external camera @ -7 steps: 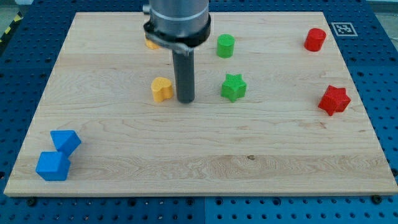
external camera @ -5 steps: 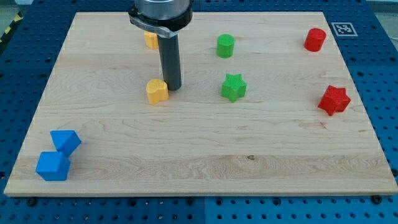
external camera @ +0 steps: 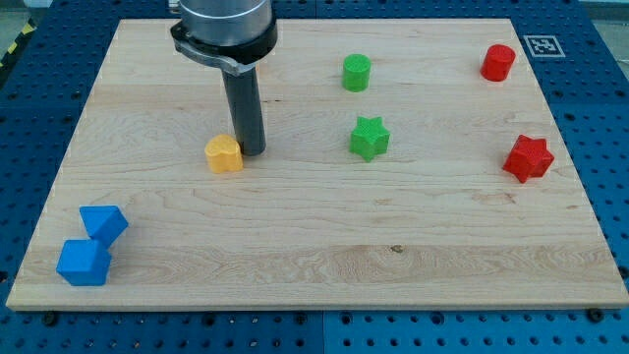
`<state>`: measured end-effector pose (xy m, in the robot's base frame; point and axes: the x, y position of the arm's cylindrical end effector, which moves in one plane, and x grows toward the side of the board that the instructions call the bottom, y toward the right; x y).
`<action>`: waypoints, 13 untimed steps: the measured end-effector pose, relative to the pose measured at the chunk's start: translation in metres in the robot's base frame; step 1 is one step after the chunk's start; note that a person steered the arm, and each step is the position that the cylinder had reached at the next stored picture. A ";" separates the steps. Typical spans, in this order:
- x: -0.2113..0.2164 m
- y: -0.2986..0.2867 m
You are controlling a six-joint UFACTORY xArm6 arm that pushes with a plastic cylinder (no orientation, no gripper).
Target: Move yellow heart towards blue cube
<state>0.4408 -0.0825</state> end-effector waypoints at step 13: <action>0.100 -0.037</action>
<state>0.5413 -0.1194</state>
